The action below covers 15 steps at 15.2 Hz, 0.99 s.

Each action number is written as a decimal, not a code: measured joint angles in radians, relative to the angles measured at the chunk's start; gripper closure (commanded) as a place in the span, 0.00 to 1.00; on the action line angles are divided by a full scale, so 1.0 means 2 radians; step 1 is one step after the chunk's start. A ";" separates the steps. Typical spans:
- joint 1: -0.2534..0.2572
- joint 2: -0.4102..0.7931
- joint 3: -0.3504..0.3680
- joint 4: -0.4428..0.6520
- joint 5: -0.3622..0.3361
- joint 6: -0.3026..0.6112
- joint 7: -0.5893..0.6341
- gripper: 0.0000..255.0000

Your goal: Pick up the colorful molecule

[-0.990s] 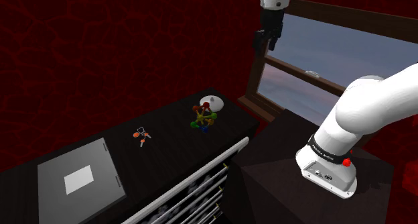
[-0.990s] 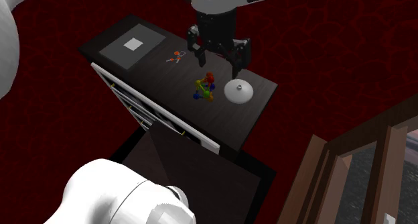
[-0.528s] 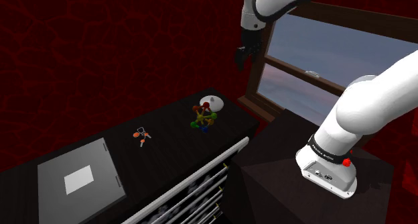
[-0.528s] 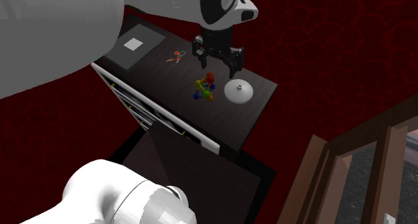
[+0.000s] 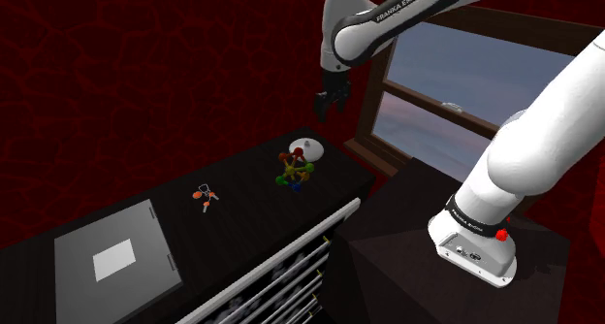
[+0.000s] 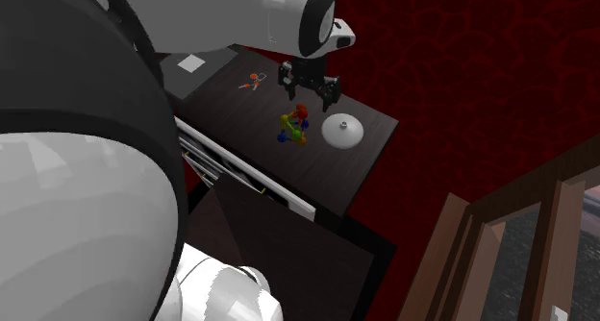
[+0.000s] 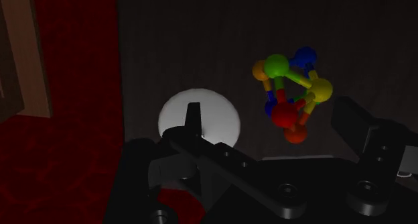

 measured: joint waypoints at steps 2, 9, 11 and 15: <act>0.001 0.036 0.001 0.013 0.001 0.024 -0.002 0.00; 0.013 0.173 0.012 0.080 0.000 0.094 0.010 0.00; 0.016 0.209 0.014 0.104 -0.001 0.107 0.012 0.00; 0.024 0.288 0.017 0.164 -0.004 0.126 0.014 0.00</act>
